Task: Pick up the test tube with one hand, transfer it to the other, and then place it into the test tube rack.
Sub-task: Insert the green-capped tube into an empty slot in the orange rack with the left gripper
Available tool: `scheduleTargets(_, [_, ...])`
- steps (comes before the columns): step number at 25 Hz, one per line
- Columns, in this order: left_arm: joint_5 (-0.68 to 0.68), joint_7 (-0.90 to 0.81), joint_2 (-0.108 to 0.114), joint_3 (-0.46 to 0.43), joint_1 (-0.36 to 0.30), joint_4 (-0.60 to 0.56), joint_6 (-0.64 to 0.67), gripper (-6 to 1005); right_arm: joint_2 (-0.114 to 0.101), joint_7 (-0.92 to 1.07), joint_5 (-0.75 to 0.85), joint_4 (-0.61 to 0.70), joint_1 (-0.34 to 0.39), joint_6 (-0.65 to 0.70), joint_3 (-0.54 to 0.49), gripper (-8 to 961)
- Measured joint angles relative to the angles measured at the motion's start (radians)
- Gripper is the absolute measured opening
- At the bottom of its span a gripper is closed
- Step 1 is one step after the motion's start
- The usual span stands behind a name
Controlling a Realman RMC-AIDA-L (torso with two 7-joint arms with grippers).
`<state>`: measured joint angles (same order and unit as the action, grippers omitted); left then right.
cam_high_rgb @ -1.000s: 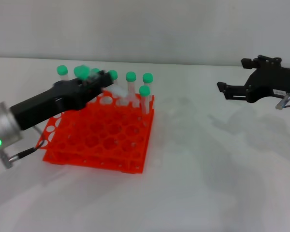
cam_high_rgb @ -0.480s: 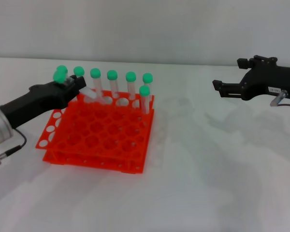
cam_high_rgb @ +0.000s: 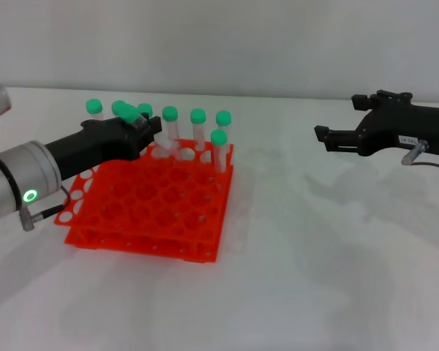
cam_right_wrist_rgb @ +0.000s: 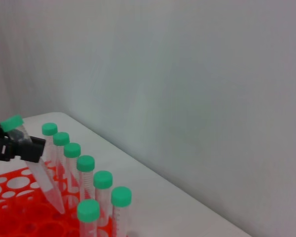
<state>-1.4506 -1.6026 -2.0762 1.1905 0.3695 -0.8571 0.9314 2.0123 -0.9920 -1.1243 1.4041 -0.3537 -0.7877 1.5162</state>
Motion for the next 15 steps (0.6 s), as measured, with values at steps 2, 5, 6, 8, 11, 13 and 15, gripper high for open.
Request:
scheduleTargets(2, [-0.006,-0.011,0.0,0.005,0.006,-0.001,-0.003,247,0.0,0.002,0.0,0.0,-0.001,0.0,0.001,857])
scheduleTargets(5, [-0.008,-0.021,0.001,0.011,0.01,-0.001,-0.012,249,0.0,0.002,0.0,0.0,-0.005,0.002,0.0,857])
scheduleTargets(6, [-0.009,-0.021,0.001,0.011,0.011,0.0,-0.015,250,0.0,0.003,0.0,-0.001,-0.007,0.004,0.0,857])
scheduleTargets(8, [-0.009,-0.021,0.001,0.018,0.019,0.008,-0.018,251,0.0,0.003,0.0,-0.002,-0.01,0.004,0.0,857])
scheduleTargets(11, [-0.01,-0.022,0.001,0.024,0.028,0.017,-0.019,253,0.0,0.003,0.0,-0.002,-0.013,0.002,0.001,857])
scheduleTargets(13, [-0.011,-0.023,0.0,0.024,0.032,0.019,-0.019,254,0.0,0.003,0.0,-0.002,-0.017,0.001,0.0,857])
scheduleTargets(15, [-0.011,-0.023,0.0,0.024,0.034,0.025,-0.019,256,0.0,0.003,0.0,-0.002,-0.021,0.0,0.0,857])
